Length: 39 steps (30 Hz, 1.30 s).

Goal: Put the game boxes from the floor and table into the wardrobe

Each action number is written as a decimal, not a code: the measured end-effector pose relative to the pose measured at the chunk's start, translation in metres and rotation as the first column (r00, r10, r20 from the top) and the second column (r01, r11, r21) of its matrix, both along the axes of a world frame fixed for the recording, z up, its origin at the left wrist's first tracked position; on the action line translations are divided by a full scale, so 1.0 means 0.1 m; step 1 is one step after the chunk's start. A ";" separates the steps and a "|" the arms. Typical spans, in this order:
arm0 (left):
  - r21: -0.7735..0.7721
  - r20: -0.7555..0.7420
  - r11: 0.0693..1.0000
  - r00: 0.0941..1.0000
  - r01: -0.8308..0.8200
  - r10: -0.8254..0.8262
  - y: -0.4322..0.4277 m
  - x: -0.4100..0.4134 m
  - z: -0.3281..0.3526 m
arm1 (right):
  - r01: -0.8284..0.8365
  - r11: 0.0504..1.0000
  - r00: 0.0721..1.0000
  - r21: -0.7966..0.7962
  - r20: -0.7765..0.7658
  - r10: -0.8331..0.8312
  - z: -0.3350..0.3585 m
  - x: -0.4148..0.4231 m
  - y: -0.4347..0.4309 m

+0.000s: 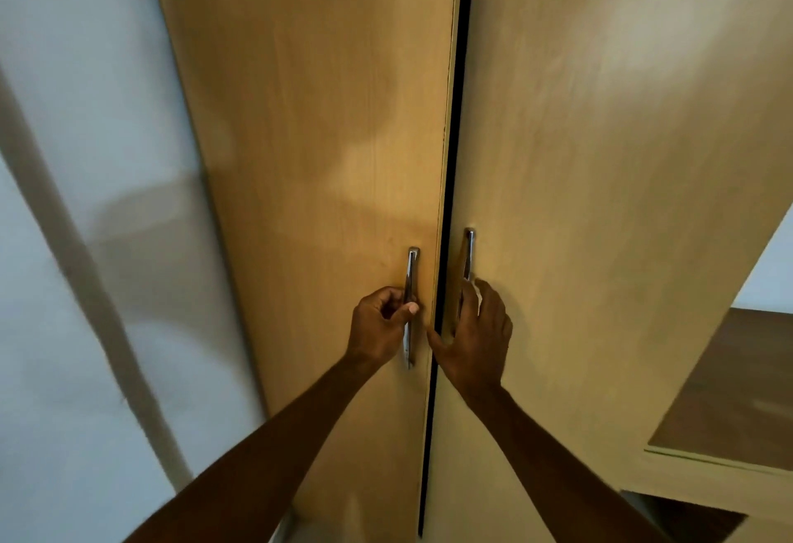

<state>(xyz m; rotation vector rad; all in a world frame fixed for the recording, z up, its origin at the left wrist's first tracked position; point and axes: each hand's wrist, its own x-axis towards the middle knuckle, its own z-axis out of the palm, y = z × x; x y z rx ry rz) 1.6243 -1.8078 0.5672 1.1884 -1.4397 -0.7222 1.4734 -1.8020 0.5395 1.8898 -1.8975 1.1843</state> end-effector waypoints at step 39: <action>-0.160 0.689 0.783 0.501 -0.601 0.525 1.14 0.08 -0.92 | -0.404 0.861 0.890 0.308 -0.085 0.448 -0.64 -0.51 0.14</action>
